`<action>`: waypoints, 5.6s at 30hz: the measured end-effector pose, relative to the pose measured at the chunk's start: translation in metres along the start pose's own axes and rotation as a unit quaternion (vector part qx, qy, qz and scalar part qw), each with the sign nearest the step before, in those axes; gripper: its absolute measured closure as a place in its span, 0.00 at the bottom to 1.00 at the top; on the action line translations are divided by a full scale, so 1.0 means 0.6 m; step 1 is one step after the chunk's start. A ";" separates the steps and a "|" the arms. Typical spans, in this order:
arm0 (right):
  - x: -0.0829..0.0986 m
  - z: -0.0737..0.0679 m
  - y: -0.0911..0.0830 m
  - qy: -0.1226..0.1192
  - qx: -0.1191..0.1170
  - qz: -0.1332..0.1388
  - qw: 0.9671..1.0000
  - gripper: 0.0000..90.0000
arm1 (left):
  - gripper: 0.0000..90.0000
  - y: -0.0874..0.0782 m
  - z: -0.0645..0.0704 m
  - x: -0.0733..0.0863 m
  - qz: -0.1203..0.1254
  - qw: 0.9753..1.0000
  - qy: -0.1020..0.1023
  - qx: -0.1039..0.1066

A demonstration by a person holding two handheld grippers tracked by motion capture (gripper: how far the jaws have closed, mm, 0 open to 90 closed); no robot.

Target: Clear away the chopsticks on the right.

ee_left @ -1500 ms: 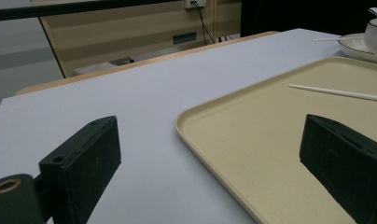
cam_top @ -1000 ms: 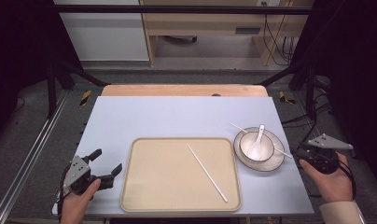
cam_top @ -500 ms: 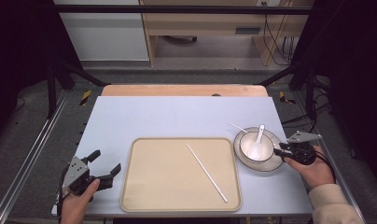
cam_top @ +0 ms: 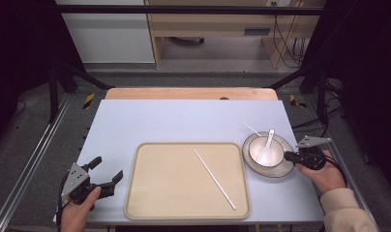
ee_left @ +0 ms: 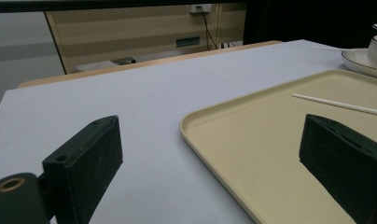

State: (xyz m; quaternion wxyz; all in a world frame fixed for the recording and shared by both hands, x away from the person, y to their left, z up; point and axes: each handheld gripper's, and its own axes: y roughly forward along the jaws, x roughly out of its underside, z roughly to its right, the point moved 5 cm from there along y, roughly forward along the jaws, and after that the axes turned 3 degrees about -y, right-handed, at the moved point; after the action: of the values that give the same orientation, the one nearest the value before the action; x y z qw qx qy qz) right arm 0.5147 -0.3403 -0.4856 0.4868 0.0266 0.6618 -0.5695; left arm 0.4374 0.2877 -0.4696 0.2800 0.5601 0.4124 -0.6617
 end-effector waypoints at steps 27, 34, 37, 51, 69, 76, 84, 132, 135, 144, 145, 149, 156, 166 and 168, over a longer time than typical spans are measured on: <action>-0.117 -0.086 -0.178 0.065 0.087 0.114 0.988 0.94 | 0.06 -0.005 -0.001 -0.004 -0.001 1.000 0.013 -0.008; -0.151 -0.215 -0.157 0.030 0.041 0.102 0.994 0.94 | 0.06 0.009 0.004 -0.003 -0.005 1.000 0.018 0.000; -0.152 -0.249 -0.136 0.034 0.028 0.099 0.994 0.94 | 0.06 0.009 0.005 -0.003 -0.005 1.000 0.017 0.001; -0.106 -0.384 -0.022 0.041 -0.026 0.037 0.998 0.94 | 0.06 0.002 0.009 -0.008 -0.005 1.000 0.027 0.000; -0.075 -0.422 0.027 0.093 -0.041 0.011 0.995 0.85 | 0.06 -0.017 0.021 -0.027 0.005 0.999 0.035 0.004; -0.095 -0.404 0.016 0.084 -0.035 0.073 0.993 0.69 | 0.10 -0.004 0.056 -0.040 -0.016 0.999 0.024 0.044; -0.127 -0.344 0.002 0.062 0.011 0.166 0.984 0.26 | 0.16 0.029 0.124 -0.055 -0.069 0.993 0.044 0.081; -0.093 -0.263 -0.042 0.044 0.054 0.258 0.964 0.10 | 1.00 0.332 0.267 -0.005 -0.280 0.941 0.115 0.151; -0.090 -0.263 -0.042 0.047 0.052 0.256 0.964 0.10 | 1.00 0.346 0.265 -0.009 -0.278 0.941 0.120 0.150; -0.077 -0.259 -0.051 0.056 0.061 0.252 0.964 0.11 | 1.00 0.380 0.282 -0.017 -0.275 0.937 0.135 0.171; -0.076 -0.259 -0.052 0.057 0.061 0.251 0.964 0.11 | 1.00 0.382 0.285 -0.017 -0.277 0.935 0.136 0.174; -0.073 -0.259 -0.050 0.056 0.062 0.248 0.965 0.12 | 1.00 0.391 0.304 -0.019 -0.278 0.930 0.146 0.191; -0.073 -0.258 -0.050 0.057 0.061 0.248 0.965 0.12 | 1.00 0.408 0.331 -0.022 -0.279 0.923 0.162 0.211; -0.073 -0.258 -0.049 0.061 0.057 0.247 0.965 0.12 | 1.00 0.418 0.366 -0.021 -0.267 0.923 0.163 0.225; -0.074 -0.258 -0.048 0.059 0.057 0.248 0.965 0.12 | 1.00 0.419 0.366 -0.022 -0.270 0.922 0.165 0.224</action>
State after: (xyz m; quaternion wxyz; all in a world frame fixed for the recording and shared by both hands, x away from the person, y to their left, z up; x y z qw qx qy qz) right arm 0.4255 -0.2067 -0.4537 0.5707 0.2509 0.6287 -0.4649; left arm 0.5375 -0.0284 -0.5080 -0.1139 0.5770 0.4293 -0.6854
